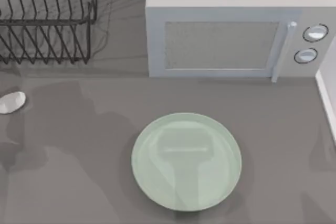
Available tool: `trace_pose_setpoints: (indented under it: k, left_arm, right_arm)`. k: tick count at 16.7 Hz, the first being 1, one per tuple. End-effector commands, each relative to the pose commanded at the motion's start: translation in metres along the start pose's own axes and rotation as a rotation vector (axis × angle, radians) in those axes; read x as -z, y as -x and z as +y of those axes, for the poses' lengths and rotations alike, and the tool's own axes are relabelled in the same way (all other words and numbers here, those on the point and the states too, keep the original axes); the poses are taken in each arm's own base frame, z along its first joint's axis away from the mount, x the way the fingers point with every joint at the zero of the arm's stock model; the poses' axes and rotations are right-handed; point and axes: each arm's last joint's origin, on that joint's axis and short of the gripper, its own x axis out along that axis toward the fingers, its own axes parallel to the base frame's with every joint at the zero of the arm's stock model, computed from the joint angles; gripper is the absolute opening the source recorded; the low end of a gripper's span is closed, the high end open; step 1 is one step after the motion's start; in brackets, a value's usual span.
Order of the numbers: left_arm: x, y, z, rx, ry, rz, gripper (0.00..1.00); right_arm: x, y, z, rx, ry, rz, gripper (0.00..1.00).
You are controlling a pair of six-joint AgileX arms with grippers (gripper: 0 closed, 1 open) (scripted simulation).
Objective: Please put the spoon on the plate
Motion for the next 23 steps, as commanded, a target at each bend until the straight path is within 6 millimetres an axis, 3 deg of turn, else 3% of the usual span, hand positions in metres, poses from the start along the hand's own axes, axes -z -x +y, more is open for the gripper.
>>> trace_pose_setpoints:
  k: [6, 14, 19, 23]
  left_arm:
    - [-0.001, -0.005, 0.000, 0.000, -0.002, 0.000, 1.00]
    - [0.000, -0.092, 0.002, -0.005, 0.000, -0.001, 1.00]
    - [0.000, -0.100, 0.000, 0.000, 0.000, 0.000, 1.00]
    - [0.000, -0.100, 0.000, 0.000, 0.000, 0.000, 0.70]
  right_arm:
    - [0.000, 0.000, 0.000, 0.000, 0.000, 0.000, 1.00]
    - [0.000, 0.000, 0.000, 0.000, 0.000, 0.000, 1.00]
    - [0.000, 0.000, 0.000, 0.000, 0.000, 0.000, 1.00]
    - [0.000, 0.000, 0.000, 0.000, 0.000, 0.000, 1.00]
